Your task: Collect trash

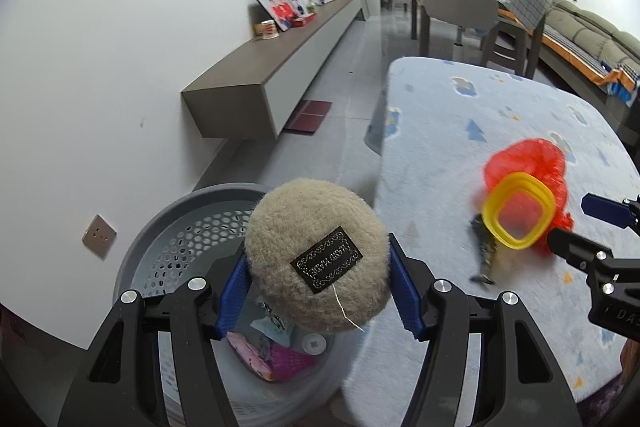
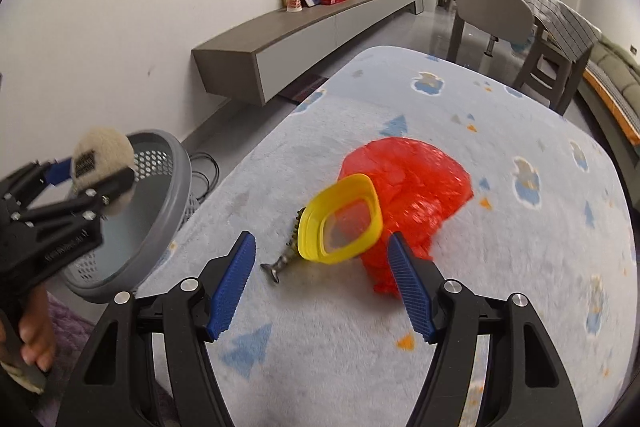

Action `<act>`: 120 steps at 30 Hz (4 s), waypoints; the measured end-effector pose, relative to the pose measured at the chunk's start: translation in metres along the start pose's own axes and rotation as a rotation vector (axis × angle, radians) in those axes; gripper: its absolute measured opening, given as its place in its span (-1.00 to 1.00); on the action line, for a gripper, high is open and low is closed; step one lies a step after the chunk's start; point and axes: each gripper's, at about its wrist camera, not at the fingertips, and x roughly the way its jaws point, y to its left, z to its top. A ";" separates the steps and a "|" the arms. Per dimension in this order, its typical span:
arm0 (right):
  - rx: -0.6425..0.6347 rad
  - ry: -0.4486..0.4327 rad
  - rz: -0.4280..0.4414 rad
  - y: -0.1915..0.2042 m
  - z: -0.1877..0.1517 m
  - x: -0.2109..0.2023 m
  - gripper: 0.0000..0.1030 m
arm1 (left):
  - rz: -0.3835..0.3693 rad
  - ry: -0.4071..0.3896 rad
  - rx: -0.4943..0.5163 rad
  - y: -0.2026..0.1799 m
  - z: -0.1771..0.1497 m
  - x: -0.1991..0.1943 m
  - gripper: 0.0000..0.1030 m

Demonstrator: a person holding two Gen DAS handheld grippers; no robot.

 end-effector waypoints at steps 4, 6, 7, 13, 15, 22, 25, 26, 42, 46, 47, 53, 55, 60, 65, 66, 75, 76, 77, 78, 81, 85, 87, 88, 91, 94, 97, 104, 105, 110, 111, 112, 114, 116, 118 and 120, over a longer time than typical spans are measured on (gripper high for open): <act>-0.029 0.043 -0.004 0.006 0.008 0.022 0.28 | 0.011 0.029 -0.039 0.017 -0.004 0.015 0.18; -0.060 0.055 -0.017 0.011 0.013 0.031 0.28 | 0.013 0.047 -0.061 0.024 -0.006 0.021 0.18; -0.075 0.060 -0.025 0.014 0.015 0.036 0.28 | 0.012 0.049 -0.070 0.027 -0.007 0.022 0.18; -0.079 0.129 -0.114 0.009 0.013 0.067 0.28 | -0.007 0.044 -0.100 0.036 -0.009 0.023 0.17; -0.074 0.143 -0.123 0.005 0.010 0.073 0.28 | -0.010 0.051 -0.102 0.037 -0.010 0.025 0.17; -0.145 0.131 -0.174 0.014 0.005 0.079 0.33 | -0.021 0.065 -0.107 0.037 -0.011 0.028 0.17; -0.183 0.112 -0.209 0.020 0.001 0.080 0.29 | -0.021 0.064 -0.102 0.035 -0.011 0.028 0.17; -0.187 0.106 -0.208 0.021 0.001 0.079 0.10 | -0.021 0.065 -0.102 0.036 -0.011 0.028 0.17; -0.074 0.100 -0.151 -0.006 -0.006 0.058 -0.83 | -0.022 0.057 -0.103 0.037 -0.011 0.026 0.18; 0.002 0.108 -0.107 -0.025 -0.013 0.052 -0.83 | -0.028 0.058 -0.103 0.036 -0.011 0.025 0.18; 0.004 0.103 -0.112 -0.027 -0.013 0.049 -0.81 | -0.030 0.057 -0.101 0.035 -0.011 0.024 0.18; -0.018 0.048 -0.146 -0.021 -0.009 0.033 -0.22 | -0.034 0.049 -0.090 0.031 -0.010 0.022 0.18; -0.004 0.048 -0.151 -0.022 -0.010 0.029 -0.20 | -0.032 0.051 -0.090 0.032 -0.011 0.022 0.18; 0.084 0.061 -0.156 -0.028 -0.026 0.021 0.03 | -0.039 0.053 -0.095 0.033 -0.010 0.022 0.18; 0.156 0.106 -0.177 -0.041 -0.046 0.020 0.03 | -0.050 0.050 -0.088 0.032 -0.011 0.020 0.18; 0.174 0.106 -0.172 -0.044 -0.049 0.018 0.03 | -0.052 0.049 -0.089 0.033 -0.011 0.019 0.18; 0.328 0.036 -0.123 -0.044 -0.060 0.001 0.19 | -0.059 0.048 -0.090 0.033 -0.012 0.018 0.18; 0.332 0.035 -0.125 -0.041 -0.060 0.004 0.22 | -0.060 0.046 -0.089 0.033 -0.012 0.017 0.18; 0.332 0.036 -0.129 -0.038 -0.060 0.006 0.24 | -0.061 0.045 -0.089 0.033 -0.012 0.016 0.18; 0.331 0.035 -0.136 -0.034 -0.059 0.008 0.27 | -0.062 0.044 -0.090 0.034 -0.012 0.015 0.18; 0.335 0.018 -0.157 -0.025 -0.055 0.012 0.44 | -0.065 0.045 -0.096 0.036 -0.012 0.016 0.18; 0.328 0.014 -0.207 -0.015 -0.047 0.022 0.46 | -0.068 0.048 -0.100 0.037 -0.011 0.016 0.18; 0.337 0.022 -0.222 -0.014 -0.046 0.028 0.47 | -0.070 0.048 -0.101 0.037 -0.011 0.016 0.18; 0.344 0.027 -0.225 -0.015 -0.045 0.032 0.47 | -0.070 0.047 -0.101 0.037 -0.012 0.016 0.18; 0.359 0.049 -0.237 -0.016 -0.044 0.043 0.47 | -0.073 0.049 -0.102 0.037 -0.012 0.017 0.18; 0.365 0.054 -0.254 -0.016 -0.043 0.049 0.47 | -0.072 0.049 -0.101 0.037 -0.012 0.017 0.18; 0.373 0.056 -0.261 -0.018 -0.041 0.055 0.47 | -0.073 0.052 -0.101 0.035 -0.012 0.016 0.18; 0.372 0.033 -0.272 -0.019 -0.042 0.055 0.31 | -0.069 0.060 -0.097 0.032 -0.013 0.018 0.18; 0.371 0.034 -0.270 -0.019 -0.042 0.055 0.31 | -0.069 0.060 -0.098 0.032 -0.013 0.018 0.18; 0.363 0.007 -0.256 -0.015 -0.043 0.041 0.31 | -0.065 0.054 -0.099 0.033 -0.013 0.017 0.18; 0.358 0.001 -0.253 -0.014 -0.043 0.038 0.31 | -0.064 0.053 -0.099 0.033 -0.013 0.017 0.18; 0.354 -0.004 -0.249 -0.012 -0.044 0.033 0.31 | -0.060 0.051 -0.098 0.033 -0.014 0.017 0.18; 0.350 -0.012 -0.239 -0.009 -0.044 0.025 0.31 | -0.054 0.049 -0.097 0.034 -0.015 0.016 0.18; 0.342 -0.022 -0.223 -0.003 -0.044 0.017 0.31 | -0.051 0.047 -0.099 0.035 -0.016 0.015 0.18; 0.326 -0.030 -0.204 0.005 -0.044 0.009 0.31 | -0.040 0.041 -0.098 0.036 -0.017 0.012 0.18; 0.310 -0.038 -0.187 0.013 -0.042 0.002 0.31 | -0.033 0.043 -0.095 0.038 -0.020 0.011 0.18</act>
